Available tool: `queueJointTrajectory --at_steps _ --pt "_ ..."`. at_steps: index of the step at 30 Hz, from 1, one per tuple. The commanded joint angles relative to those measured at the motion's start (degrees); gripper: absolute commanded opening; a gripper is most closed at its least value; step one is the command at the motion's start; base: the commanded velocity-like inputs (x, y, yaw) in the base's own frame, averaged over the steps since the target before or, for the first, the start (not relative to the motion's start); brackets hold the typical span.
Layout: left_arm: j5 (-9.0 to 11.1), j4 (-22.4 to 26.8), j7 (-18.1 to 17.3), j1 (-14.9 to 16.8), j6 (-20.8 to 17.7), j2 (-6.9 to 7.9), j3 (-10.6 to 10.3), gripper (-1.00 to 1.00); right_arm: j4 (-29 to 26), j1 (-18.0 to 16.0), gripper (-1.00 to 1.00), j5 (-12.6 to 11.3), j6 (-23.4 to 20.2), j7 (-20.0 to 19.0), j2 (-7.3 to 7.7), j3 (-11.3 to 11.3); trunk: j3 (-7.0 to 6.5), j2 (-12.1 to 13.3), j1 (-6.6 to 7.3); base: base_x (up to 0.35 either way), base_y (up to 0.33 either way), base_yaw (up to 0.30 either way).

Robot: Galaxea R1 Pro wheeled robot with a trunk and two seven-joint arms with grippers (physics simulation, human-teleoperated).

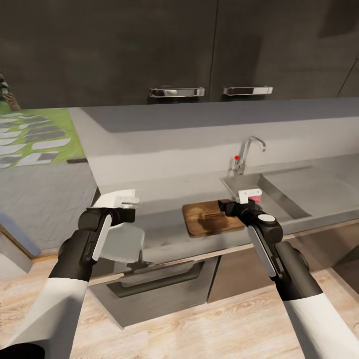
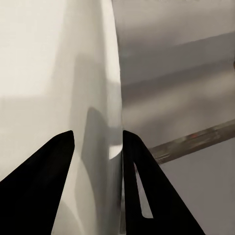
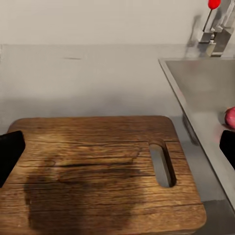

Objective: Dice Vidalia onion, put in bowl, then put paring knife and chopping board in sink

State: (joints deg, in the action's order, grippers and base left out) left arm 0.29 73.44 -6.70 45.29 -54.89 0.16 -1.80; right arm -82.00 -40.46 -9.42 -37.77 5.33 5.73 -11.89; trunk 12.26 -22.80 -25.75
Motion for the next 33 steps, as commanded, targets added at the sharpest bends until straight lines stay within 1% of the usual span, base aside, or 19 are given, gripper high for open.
queueJointTrajectory --at_steps 1,6,7,16,29,33 --pt "-0.1 0.0 -0.1 0.1 -0.2 0.02 0.0 -1.00 -0.1 -0.1 1.00 -0.6 -0.2 0.6 0.07 -0.1 0.12 -0.1 -0.03 0.000 0.000 0.166" --pt "-0.1 0.0 -0.1 0.1 -0.2 0.02 0.0 -1.00 -0.1 -0.1 1.00 -0.6 -0.2 0.6 0.07 -0.1 0.12 -0.1 -0.03 0.000 0.000 0.232" --pt "-0.1 0.0 -0.1 0.1 0.4 0.02 0.0 -1.00 -0.1 -0.1 1.00 -0.6 -0.3 0.6 0.07 -0.1 0.12 -0.1 -0.03 0.000 -0.100 0.271" --pt "-0.1 0.0 -0.1 0.1 1.5 0.00 0.0 -1.00 -0.1 -0.1 1.00 -0.6 -0.3 0.6 0.07 -0.1 0.12 -0.1 -0.03 0.000 -0.216 0.217" --pt "-0.1 -0.1 -0.1 0.1 1.6 -0.04 0.0 -1.00 -0.1 -0.1 1.00 -0.6 -0.3 0.6 0.07 -0.1 0.12 -0.1 -0.03 0.000 -0.039 0.025" --pt "-0.1 -0.1 -0.1 0.1 1.6 -0.06 0.0 -1.00 -0.1 -0.1 1.00 -0.6 -0.3 0.6 0.07 -0.1 0.12 -0.1 -0.03 0.000 -0.154 0.001"
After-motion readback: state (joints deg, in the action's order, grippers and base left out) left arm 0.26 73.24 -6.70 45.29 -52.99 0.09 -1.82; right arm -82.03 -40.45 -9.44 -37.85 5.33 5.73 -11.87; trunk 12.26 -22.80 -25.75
